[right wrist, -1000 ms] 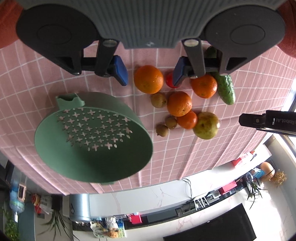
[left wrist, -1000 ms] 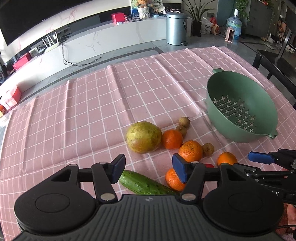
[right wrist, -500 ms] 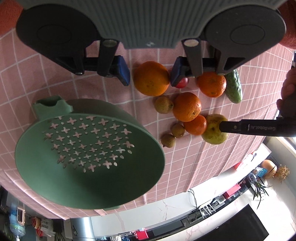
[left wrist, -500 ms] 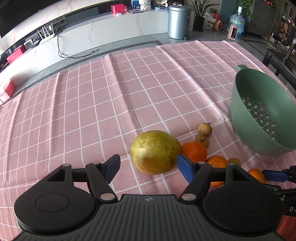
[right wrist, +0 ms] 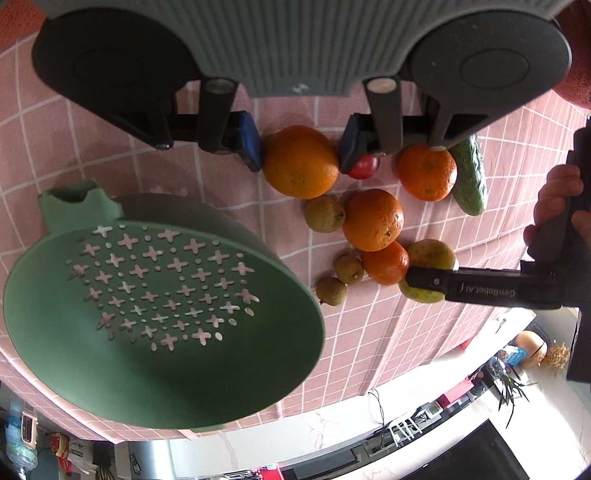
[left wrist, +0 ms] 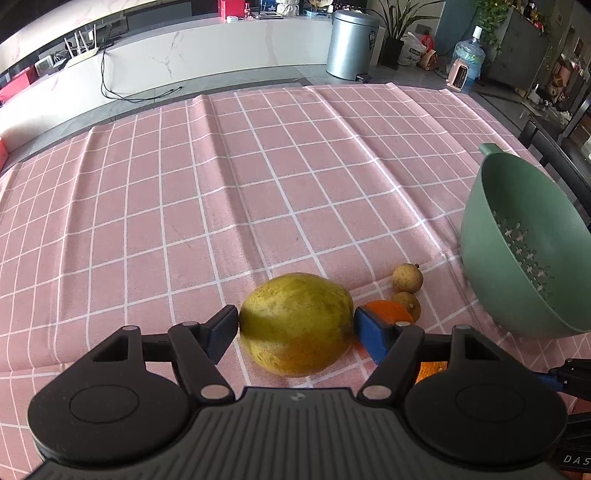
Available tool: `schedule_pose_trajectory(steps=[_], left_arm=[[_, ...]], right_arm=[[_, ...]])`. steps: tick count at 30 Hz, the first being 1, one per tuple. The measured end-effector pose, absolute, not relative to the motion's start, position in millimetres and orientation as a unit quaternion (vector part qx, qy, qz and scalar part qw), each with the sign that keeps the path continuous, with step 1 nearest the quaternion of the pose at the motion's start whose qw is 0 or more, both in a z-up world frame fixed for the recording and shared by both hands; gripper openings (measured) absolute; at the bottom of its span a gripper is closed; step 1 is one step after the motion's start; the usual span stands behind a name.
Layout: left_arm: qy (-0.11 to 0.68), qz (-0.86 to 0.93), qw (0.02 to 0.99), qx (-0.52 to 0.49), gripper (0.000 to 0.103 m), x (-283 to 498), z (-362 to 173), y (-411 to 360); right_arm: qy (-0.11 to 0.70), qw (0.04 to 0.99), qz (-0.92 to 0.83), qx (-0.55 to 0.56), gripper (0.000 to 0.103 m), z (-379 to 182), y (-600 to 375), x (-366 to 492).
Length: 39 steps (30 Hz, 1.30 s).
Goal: Organize fruits
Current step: 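Grasp the yellow-green pear with the left tool while the right tool grasps an orange, then carry the pear and the orange into the green colander with both tools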
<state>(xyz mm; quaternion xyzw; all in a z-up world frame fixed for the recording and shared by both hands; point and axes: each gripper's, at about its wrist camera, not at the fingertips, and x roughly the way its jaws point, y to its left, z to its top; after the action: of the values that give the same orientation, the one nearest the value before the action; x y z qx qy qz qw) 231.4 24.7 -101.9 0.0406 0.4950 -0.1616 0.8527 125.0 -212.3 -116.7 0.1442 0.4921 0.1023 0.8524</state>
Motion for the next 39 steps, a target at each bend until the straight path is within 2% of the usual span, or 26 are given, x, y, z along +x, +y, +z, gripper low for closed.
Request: schedule_pose_trajectory(steps=[8, 14, 19, 28, 39], left_arm=[[0.492, -0.138, 0.859, -0.01, 0.077, 222, -98, 35], [0.486, -0.113, 0.867, -0.023, 0.077, 208, -77, 41], [0.478, -0.125, 0.866, -0.072, 0.077, 190, -57, 43], [0.458, -0.223, 0.858, -0.064, 0.077, 184, -16, -30], [0.509, -0.275, 0.815, 0.021, 0.077, 210, -36, -136]], right_arm=[[0.481, 0.859, 0.112, 0.134, 0.041, -116, -212, 121], [0.467, 0.866, 0.126, 0.128, 0.041, -96, -209, 116], [0.445, 0.877, 0.135, 0.123, 0.041, -80, -211, 109], [0.399, 0.904, 0.124, 0.09, 0.04, -30, -245, 112], [0.491, 0.863, 0.118, -0.001, 0.04, -52, -299, 160]])
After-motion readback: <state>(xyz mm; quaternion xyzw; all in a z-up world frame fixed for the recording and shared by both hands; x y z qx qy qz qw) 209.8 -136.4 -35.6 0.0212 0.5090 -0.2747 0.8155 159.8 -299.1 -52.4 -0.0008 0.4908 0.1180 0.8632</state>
